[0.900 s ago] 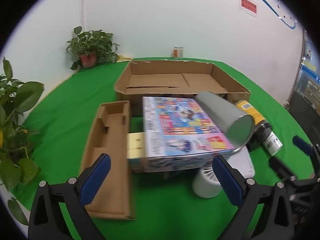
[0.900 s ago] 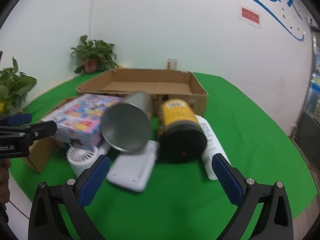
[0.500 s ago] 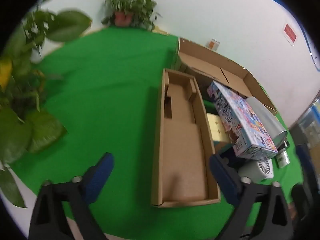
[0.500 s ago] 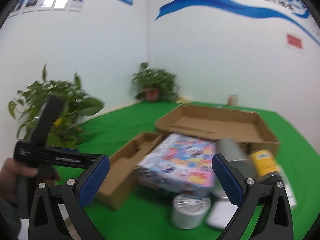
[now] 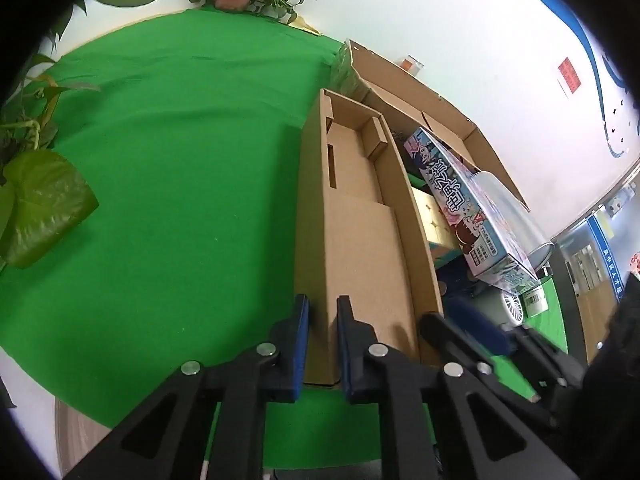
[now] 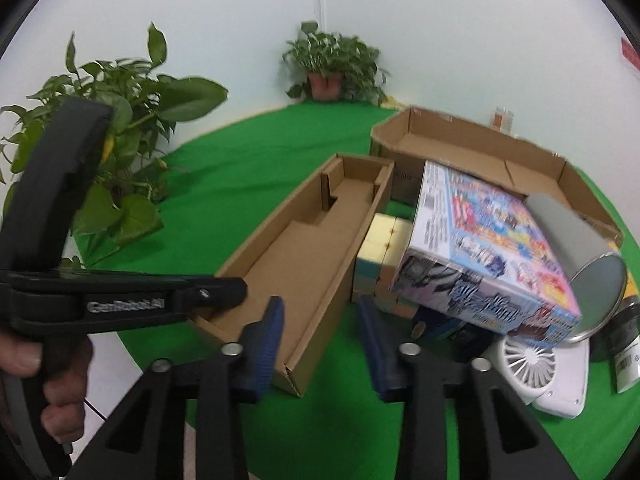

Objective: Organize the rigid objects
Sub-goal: 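Reach the left gripper to the cardboard divider insert and grasp its edge, then lift the cardboard insert with the left gripper while the right gripper grips its other end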

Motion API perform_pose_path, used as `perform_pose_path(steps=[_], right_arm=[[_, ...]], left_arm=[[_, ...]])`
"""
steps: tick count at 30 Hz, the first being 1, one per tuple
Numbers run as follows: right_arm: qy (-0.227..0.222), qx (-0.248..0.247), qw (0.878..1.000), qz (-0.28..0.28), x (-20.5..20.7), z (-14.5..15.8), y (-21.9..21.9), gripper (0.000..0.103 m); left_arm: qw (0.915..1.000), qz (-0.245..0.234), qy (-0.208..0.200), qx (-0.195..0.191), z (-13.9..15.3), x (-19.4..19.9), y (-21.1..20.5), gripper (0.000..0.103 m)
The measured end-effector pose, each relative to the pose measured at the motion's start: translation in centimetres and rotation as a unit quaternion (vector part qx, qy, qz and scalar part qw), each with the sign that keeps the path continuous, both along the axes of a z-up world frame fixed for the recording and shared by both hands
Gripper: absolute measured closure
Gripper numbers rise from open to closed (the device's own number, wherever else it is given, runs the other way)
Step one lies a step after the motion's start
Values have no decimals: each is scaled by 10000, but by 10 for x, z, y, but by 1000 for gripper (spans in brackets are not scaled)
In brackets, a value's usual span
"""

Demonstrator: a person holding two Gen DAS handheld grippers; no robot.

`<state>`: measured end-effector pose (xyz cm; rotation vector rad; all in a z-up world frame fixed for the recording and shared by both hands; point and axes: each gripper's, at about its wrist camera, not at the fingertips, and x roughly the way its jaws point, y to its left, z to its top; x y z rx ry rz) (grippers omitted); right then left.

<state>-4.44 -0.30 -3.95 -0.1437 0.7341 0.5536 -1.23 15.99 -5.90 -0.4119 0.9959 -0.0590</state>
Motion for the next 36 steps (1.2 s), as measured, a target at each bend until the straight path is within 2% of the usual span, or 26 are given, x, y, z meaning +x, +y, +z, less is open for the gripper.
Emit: perform_pose_path(steps=[3, 6, 10, 14, 18, 21, 27, 29, 33, 36], right_arm=[[204, 45, 9998, -24, 7, -6, 8, 87], [385, 83, 9991, -132, 13, -8, 12, 89], [693, 40, 9973, -221, 24, -13, 9, 89], [825, -4, 9963, -230, 29, -13, 5, 89], [941, 143, 9952, -215, 31, -12, 1, 89], [1000, 311, 9943, -181, 31, -11, -6, 89], [710, 688, 9951, 48, 14, 8, -16, 90], [521, 816, 9953, 86, 9, 22, -22, 90], [75, 1148, 9934, 40, 9, 61, -46, 90], [-357, 1299, 9908, -119, 22, 98, -66, 90]], left_arm=[[9997, -27, 77, 217, 2, -1, -11, 91], [9990, -58, 193, 395, 4, 4, -15, 91], [9982, -129, 311, 495, 4, 7, -17, 91], [9986, -184, 272, 421, 1, 12, -15, 91], [9982, -152, 324, 476, -2, 16, -20, 91], [9971, -72, 310, 698, 3, 12, -29, 91], [9914, 224, -131, 1281, 39, -15, -49, 93], [9862, 298, -371, 1586, 60, -20, -62, 93], [9798, 295, -921, 1753, 98, -15, -84, 93], [9725, 105, -1437, 1832, 137, 8, -102, 93]])
